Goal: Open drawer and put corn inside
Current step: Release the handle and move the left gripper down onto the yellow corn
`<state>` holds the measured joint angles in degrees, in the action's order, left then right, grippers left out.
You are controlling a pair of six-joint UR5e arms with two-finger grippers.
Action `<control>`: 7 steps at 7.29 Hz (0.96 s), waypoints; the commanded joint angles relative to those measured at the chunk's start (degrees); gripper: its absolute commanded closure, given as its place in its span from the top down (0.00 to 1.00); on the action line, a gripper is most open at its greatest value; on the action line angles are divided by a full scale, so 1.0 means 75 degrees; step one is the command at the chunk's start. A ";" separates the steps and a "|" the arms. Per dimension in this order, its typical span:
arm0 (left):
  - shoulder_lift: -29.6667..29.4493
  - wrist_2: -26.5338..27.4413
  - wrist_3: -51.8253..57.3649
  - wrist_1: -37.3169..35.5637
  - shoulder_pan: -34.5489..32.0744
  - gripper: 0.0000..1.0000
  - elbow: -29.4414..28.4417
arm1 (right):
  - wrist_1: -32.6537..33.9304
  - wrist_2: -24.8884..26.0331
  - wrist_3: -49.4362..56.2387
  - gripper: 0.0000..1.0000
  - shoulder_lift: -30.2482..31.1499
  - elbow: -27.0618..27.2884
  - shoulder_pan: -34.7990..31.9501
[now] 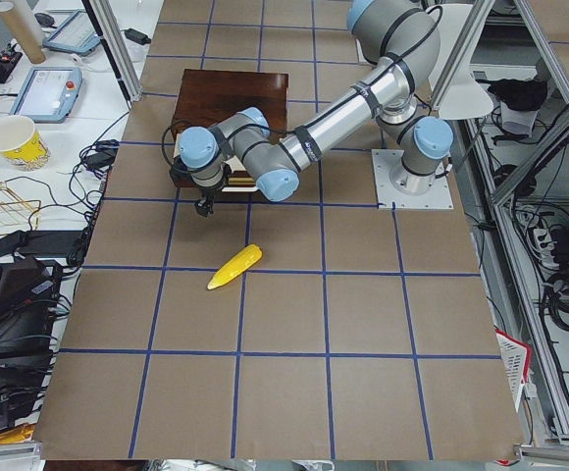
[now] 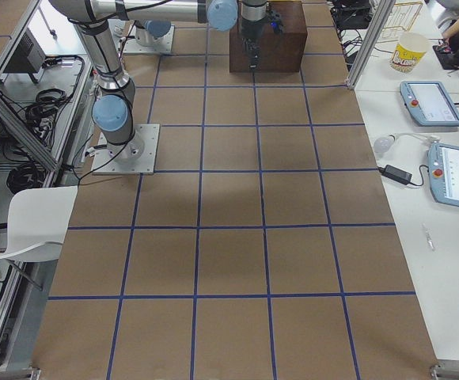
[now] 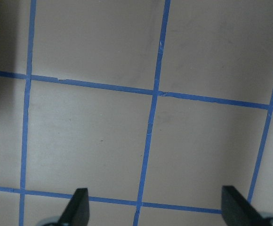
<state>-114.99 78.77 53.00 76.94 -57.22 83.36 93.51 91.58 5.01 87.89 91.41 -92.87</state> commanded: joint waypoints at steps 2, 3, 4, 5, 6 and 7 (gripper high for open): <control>0.0355 0.0856 -0.1498 0.0229 0.0128 1.00 -0.0099 | 0.0000 0.0000 0.0000 1.00 0.0000 0.0000 -0.0004; 0.0355 0.0991 -0.2266 0.0218 0.0454 1.00 -0.0111 | 0.0000 -0.0012 0.0000 1.00 0.0000 0.0000 -0.0004; 0.0297 0.0981 -0.2726 0.0114 0.0910 1.00 -0.0111 | 0.0000 0.0000 0.0000 1.00 0.0000 0.0000 0.0019; 0.0158 0.1144 -0.2939 -0.0247 0.1170 1.00 -0.0111 | 0.0000 0.0000 0.0000 1.00 0.0000 0.0000 0.0019; 0.0029 0.1621 -0.3522 -0.0680 0.1207 1.00 -0.0076 | 0.0000 0.0000 0.0000 1.00 0.0000 0.0000 0.0019; -0.0124 0.1626 -0.3887 -0.0719 0.1207 1.00 -0.0052 | 0.0000 0.0000 0.0000 1.00 0.0000 0.0000 0.0019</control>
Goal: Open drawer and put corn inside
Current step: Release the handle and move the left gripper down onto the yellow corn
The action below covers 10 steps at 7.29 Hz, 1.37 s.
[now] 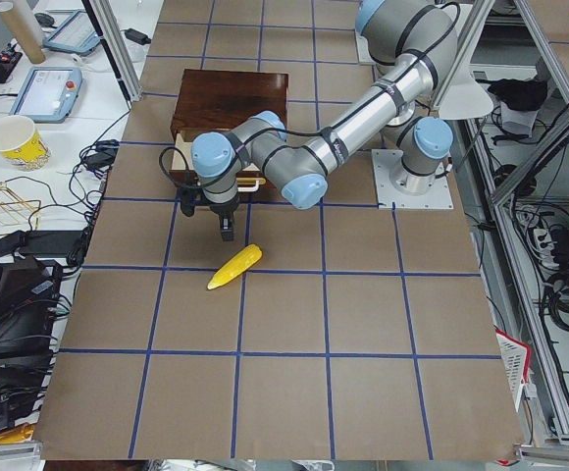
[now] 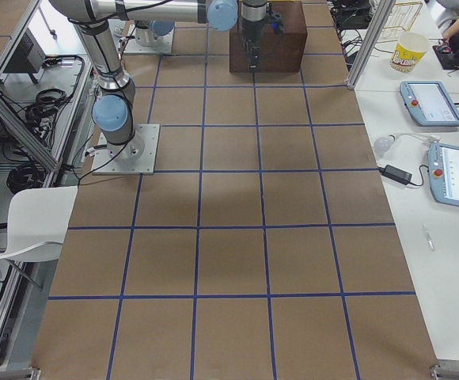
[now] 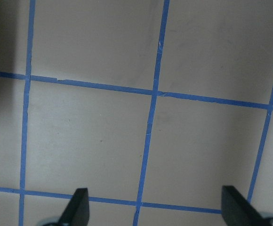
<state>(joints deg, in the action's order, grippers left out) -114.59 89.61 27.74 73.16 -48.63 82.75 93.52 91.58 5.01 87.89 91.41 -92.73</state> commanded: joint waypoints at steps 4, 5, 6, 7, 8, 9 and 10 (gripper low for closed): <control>-0.0985 0.0240 -0.1987 -0.0472 0.0063 1.00 0.0064 | 0.0000 0.0000 0.0000 1.00 0.0000 0.0000 -0.0022; -0.1126 0.0251 -0.2371 -0.0484 0.0063 1.00 0.0076 | 0.0000 0.0000 0.0000 1.00 0.0000 0.0000 -0.0022; -0.1255 0.0240 -0.2572 -0.0496 0.0051 1.00 0.0064 | 0.0000 0.0000 0.0000 1.00 0.0000 0.0000 -0.0022; -0.1361 0.0182 -0.2713 -0.0566 0.0051 1.00 0.0076 | 0.0000 0.0000 0.0000 1.00 0.0000 0.0000 -0.0022; -0.1478 0.0181 -0.2726 -0.0578 0.0051 1.00 0.0064 | 0.0000 0.0000 0.0000 1.00 0.0000 0.0000 0.0001; -0.1583 0.0181 -0.2726 -0.0636 0.0051 1.00 0.0064 | 0.0000 0.0000 0.0000 1.00 0.0000 0.0000 0.0001; -0.1654 0.0204 -0.2715 -0.0683 0.0051 1.00 0.0064 | 0.0000 0.0000 0.0011 1.00 0.0000 0.0000 -0.0022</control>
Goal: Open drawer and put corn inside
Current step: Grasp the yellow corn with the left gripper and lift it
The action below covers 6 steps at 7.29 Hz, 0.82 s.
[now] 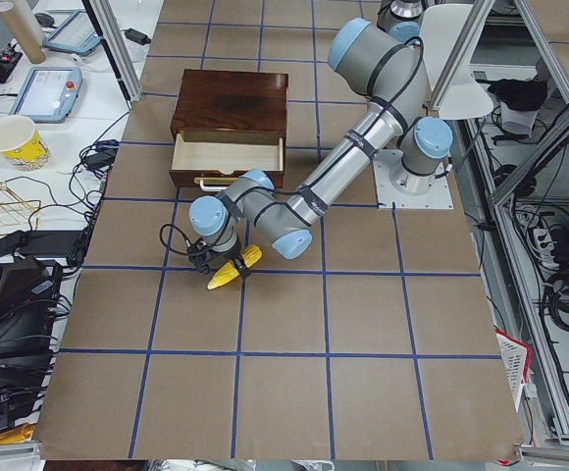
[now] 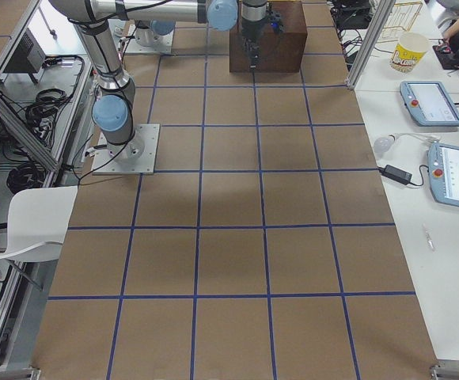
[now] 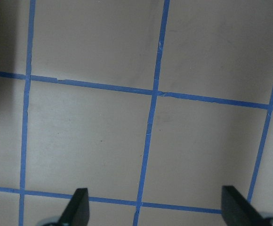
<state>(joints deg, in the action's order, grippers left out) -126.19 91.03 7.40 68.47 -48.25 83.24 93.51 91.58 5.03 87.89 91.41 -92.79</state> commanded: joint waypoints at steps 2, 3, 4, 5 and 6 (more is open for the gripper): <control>-0.0225 -0.0031 -0.0388 -0.0117 0.0000 0.70 -0.0001 | 0.0000 0.0000 -0.0002 1.00 0.0000 0.0000 -0.0014; -0.0249 0.0003 -0.0366 -0.0117 0.0000 0.32 -0.0001 | 0.0000 0.0000 -0.0002 1.00 0.0000 0.0000 -0.0015; -0.0249 0.0050 -0.0377 -0.0105 0.0000 0.00 -0.0013 | 0.0000 0.0000 -0.0002 1.00 0.0000 0.0000 -0.0015; -0.0238 0.0039 -0.0366 -0.0105 0.0000 0.00 -0.0024 | 0.0000 0.0000 -0.0002 1.00 0.0000 0.0000 -0.0015; -0.0133 0.0062 -0.0296 -0.0001 -0.0012 0.00 -0.0059 | 0.0000 0.0000 -0.0002 1.00 0.0000 0.0000 -0.0015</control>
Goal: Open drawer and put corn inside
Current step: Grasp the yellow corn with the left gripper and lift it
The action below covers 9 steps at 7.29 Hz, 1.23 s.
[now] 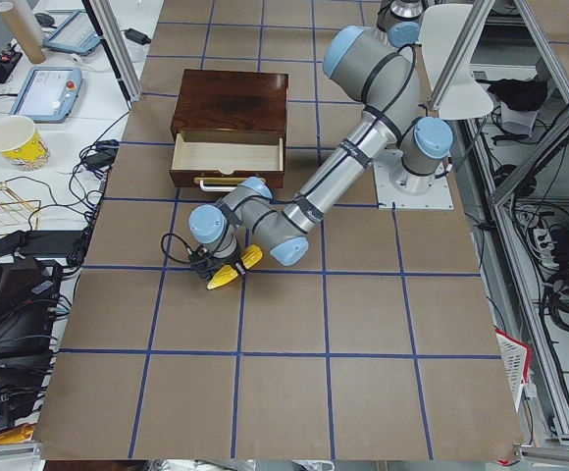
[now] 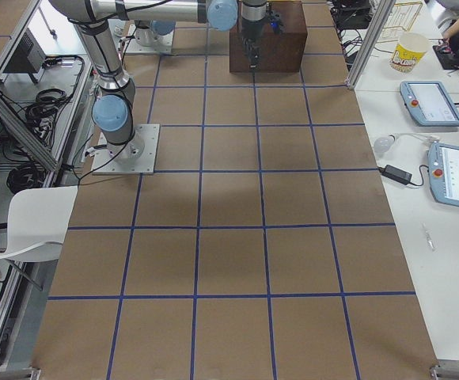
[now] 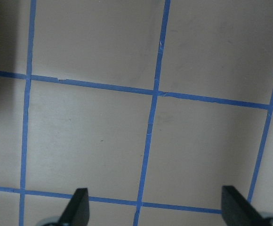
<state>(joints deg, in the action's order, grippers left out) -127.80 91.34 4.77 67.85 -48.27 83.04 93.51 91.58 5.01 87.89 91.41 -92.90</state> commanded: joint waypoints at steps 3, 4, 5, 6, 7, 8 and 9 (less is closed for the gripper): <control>0.0609 0.0009 0.0489 0.0222 -0.0102 0.00 -0.0196 | 0.0000 0.0000 0.0000 1.00 0.0000 0.0000 0.0000; 0.0936 0.0009 0.0513 0.0862 -0.0207 0.00 -0.0533 | 0.0000 0.0000 0.0000 1.00 0.0000 0.0000 0.0022; 0.1194 0.0009 0.0617 0.1726 -0.0359 0.00 -0.1140 | 0.0000 0.0000 0.0000 1.00 0.0000 0.0000 0.0000; 0.1440 0.0021 0.0618 0.2710 -0.0569 0.00 -0.1772 | 0.0000 0.0000 0.0000 1.00 0.0000 0.0000 0.0022; 0.1698 0.0032 0.0618 0.3532 -0.0861 0.00 -0.2231 | 0.0000 0.0000 0.0000 1.00 0.0000 0.0000 0.0000; 0.1909 0.0241 0.0642 0.3795 -0.1235 0.00 -0.2352 | 0.0000 0.0000 0.0000 1.00 0.0000 0.0000 -0.0001; 0.2132 0.0301 0.1117 0.3821 -0.1773 0.00 -0.2318 | 0.0000 0.0000 0.0000 1.00 0.0000 0.0000 -0.0001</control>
<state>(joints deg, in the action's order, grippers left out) -113.88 92.76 10.34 94.73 -57.30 66.33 93.52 91.58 5.01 87.89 91.41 -92.88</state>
